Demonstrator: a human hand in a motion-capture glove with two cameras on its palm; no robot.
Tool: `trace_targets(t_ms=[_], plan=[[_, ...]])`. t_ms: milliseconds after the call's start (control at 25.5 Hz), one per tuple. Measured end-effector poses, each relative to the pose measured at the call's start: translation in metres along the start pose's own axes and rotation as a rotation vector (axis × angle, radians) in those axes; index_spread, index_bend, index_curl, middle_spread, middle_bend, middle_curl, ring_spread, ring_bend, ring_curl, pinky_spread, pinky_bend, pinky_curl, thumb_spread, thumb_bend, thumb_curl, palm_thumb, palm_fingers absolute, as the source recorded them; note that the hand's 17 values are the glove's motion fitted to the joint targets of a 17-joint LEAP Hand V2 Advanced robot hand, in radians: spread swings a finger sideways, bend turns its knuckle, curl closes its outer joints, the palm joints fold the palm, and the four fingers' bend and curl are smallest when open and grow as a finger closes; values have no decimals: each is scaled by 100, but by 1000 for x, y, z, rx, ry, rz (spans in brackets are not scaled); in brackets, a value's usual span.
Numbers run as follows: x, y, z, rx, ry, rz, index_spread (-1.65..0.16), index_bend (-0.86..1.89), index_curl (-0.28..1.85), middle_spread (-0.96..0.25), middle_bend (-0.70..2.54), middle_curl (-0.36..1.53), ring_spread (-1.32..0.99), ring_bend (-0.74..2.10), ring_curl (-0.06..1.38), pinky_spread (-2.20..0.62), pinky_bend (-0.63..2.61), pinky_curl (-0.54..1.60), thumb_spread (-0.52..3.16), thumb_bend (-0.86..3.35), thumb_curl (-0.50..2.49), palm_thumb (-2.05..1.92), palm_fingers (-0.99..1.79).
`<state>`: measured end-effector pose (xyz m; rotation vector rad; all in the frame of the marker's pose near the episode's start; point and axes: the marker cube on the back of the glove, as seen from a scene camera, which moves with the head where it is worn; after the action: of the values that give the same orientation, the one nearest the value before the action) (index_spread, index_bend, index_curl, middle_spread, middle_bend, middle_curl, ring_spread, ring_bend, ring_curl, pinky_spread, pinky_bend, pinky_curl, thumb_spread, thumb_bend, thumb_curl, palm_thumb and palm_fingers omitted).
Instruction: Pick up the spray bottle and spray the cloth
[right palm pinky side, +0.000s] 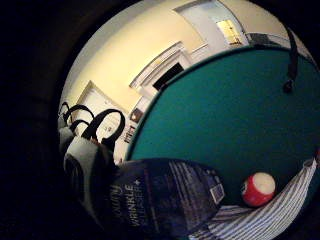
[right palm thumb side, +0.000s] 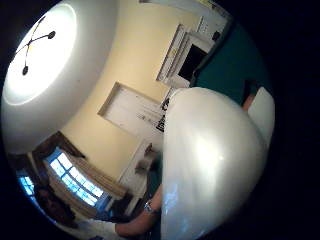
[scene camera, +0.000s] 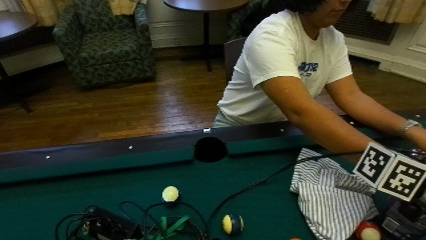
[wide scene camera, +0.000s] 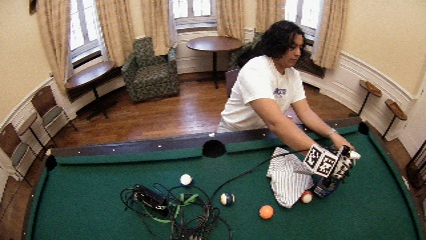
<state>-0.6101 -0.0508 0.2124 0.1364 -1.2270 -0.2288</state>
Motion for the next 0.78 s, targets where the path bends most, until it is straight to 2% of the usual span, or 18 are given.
trace_targets(t_ms=[785], plan=[[10, -4, -4, -79, -41, 22, -27, 38, 60, -21, 64, 51, -21, 64, 45, -31, 39, 39, 31, -3, 86, 88, 139]])
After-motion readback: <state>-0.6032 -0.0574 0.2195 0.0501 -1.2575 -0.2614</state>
